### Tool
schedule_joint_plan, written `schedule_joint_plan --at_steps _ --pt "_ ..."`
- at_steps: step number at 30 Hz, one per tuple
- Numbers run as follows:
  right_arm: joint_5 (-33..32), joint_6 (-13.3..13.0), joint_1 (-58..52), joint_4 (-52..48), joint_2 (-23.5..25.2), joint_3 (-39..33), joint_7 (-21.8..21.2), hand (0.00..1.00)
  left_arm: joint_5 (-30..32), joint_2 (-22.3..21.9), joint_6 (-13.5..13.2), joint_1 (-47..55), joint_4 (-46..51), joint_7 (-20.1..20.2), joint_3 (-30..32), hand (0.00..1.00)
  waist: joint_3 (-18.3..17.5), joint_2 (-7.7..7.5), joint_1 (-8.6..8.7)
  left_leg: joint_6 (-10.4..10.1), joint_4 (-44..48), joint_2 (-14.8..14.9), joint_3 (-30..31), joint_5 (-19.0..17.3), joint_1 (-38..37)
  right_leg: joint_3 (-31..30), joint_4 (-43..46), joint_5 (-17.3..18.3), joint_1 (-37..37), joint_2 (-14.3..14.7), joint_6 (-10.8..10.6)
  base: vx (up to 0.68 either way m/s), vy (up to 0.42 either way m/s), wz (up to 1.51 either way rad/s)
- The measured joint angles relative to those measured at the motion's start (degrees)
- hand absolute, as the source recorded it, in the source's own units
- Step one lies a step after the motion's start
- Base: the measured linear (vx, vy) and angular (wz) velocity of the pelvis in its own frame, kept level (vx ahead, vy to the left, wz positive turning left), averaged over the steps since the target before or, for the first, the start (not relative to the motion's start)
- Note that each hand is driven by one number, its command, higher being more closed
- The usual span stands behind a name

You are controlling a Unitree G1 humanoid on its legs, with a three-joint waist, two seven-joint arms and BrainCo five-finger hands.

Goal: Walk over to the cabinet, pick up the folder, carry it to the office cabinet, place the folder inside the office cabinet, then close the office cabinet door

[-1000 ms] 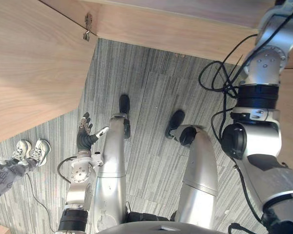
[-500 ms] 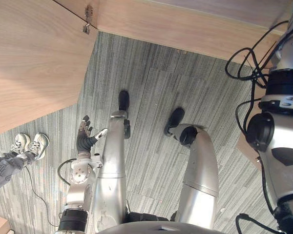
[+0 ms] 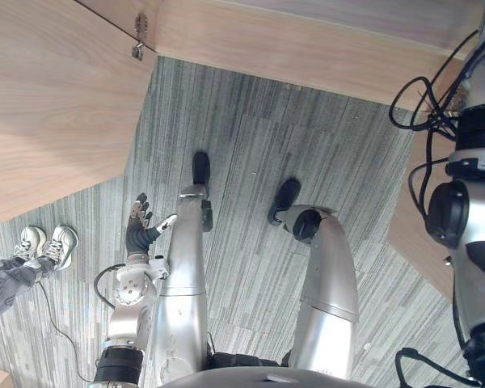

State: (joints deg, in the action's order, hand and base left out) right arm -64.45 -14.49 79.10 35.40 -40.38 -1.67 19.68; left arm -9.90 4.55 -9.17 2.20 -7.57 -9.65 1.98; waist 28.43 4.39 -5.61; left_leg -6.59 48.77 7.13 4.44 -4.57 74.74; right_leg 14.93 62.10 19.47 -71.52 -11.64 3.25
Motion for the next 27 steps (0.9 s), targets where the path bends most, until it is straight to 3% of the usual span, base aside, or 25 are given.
schedule_joint_plan --at_steps 5,18,27 --pt "9.2 4.1 -2.8 4.1 -2.6 4.0 -2.1 0.0 0.6 1.8 0.1 -0.9 -3.5 0.0 -0.4 0.0 -1.1 -0.35 0.93 0.3 -1.5 1.2 -1.1 0.2 -1.8 -0.1 -2.9 -1.5 1.8 1.1 -0.2 0.0 0.027 -0.14" --pt "22.5 7.5 -3.0 6.6 -5.3 8.9 -4.6 0.0 1.7 2.8 0.3 -2.9 -5.6 0.0 -0.8 0.0 -1.5 -0.35 1.42 0.7 -2.0 2.1 -1.5 0.7 -2.0 -0.3 -4.9 -3.3 2.1 2.1 -0.2 0.0 0.018 -0.05" --pt "40.5 11.1 -2.9 6.7 -7.6 14.7 -7.3 0.0 2.3 4.0 1.6 -9.2 -10.6 0.6 -0.7 0.0 -1.5 -0.38 2.76 1.5 -3.1 2.5 -3.3 1.2 -2.6 -1.4 -7.8 -5.6 2.8 2.6 -1.3 -0.01 0.033 -0.08"
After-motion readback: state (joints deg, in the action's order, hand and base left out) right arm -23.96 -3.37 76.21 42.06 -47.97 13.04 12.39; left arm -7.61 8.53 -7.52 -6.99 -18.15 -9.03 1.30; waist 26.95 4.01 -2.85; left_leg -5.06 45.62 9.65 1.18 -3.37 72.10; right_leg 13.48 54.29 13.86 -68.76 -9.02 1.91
